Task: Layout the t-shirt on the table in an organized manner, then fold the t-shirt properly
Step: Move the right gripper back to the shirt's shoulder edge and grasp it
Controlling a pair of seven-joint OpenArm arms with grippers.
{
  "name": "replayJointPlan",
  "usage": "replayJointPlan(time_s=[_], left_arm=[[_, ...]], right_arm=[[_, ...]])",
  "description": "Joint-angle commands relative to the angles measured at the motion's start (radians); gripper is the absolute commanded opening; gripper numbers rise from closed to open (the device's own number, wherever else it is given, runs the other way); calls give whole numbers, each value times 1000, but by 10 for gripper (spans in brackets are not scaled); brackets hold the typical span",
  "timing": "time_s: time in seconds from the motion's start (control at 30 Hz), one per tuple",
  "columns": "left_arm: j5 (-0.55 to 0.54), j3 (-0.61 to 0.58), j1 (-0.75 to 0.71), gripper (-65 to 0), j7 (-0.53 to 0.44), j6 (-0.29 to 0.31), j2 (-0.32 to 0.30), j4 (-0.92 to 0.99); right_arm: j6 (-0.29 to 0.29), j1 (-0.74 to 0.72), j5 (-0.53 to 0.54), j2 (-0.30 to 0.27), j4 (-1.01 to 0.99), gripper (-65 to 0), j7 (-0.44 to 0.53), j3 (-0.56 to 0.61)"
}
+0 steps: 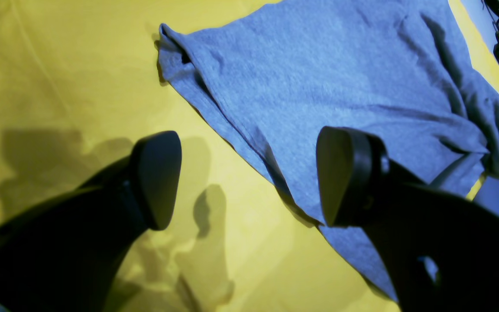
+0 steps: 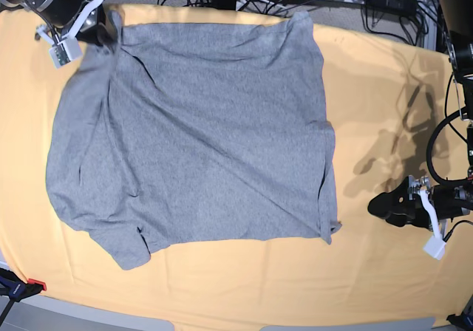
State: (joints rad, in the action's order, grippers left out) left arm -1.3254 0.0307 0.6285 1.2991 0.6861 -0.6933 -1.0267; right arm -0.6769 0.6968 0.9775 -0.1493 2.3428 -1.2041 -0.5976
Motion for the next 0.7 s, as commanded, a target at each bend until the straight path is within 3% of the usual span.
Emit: replayJointPlan(time_s=[0.0,0.13,0.17,0.23,0.33,0.37,0.5,0.67], left_arm=[[-27,11,31,-156,-19,2,-18,-14],[-27,11,31,-156,-19,2,-18,-14],[-27,11,31,-156,-19,2,-18,-14],[-27,11,31,-156,-19,2,-18,-14],[-27,11,31,-156,-19,2,-18,-13],[-27,11,31,-156,-19,2,-18,-13],[-26,11,31,-156,-18,3,-19,-14],[-15,11,31,-156,-18,3,-19,-14]], right_arm=[[-21,-1,24,-8,13,-650,44,-4],[-21,-48,26,-9,13,-647,124,31],[-21,-66,26,-9,13,-618,125,55],[-21,-104,25,-9,13,-508,132,119],[-21,-151,-18,-9,13,-281,158,221],[-21,-161,-43,-9,13,-245,177,248],[-21,-196,-62,-9,13,-237,171,299],[-21,-232,-62,-9,13,-242,-42,201]])
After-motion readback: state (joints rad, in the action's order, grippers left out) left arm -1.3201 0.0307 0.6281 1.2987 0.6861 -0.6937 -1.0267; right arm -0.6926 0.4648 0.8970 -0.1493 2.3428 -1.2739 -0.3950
